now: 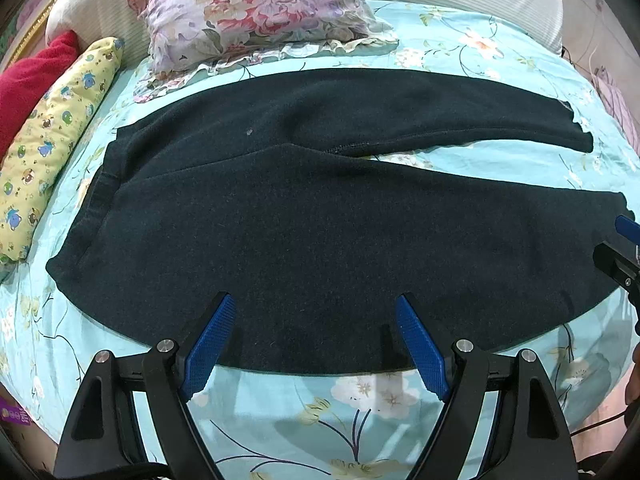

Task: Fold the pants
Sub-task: 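Move both grippers over the pants toward the leg hems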

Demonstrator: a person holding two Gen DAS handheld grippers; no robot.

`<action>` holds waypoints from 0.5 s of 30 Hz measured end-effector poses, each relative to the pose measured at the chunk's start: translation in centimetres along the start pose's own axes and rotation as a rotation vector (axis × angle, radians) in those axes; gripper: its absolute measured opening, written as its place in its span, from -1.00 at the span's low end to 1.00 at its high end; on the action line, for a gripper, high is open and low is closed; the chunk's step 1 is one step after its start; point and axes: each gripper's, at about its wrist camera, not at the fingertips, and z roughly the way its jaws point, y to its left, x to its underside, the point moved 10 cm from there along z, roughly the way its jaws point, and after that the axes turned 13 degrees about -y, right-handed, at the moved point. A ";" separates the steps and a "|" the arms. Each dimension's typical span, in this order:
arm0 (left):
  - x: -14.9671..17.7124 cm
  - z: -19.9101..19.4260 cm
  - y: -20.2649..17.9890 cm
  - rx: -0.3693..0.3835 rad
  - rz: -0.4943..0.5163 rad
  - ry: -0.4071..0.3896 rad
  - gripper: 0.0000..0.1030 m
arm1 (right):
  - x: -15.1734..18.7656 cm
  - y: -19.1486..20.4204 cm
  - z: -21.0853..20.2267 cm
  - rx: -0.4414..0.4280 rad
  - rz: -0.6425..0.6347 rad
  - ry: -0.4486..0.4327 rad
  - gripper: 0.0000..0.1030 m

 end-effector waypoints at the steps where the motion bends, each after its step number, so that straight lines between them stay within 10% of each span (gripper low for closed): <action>1: 0.0 0.0 0.0 0.000 -0.001 -0.002 0.61 | 0.0 0.0 0.0 -0.002 0.002 0.000 0.99; 15: -0.5 0.2 0.7 0.012 -0.008 -0.011 0.61 | -0.5 0.4 -0.4 -0.008 0.015 -0.011 0.99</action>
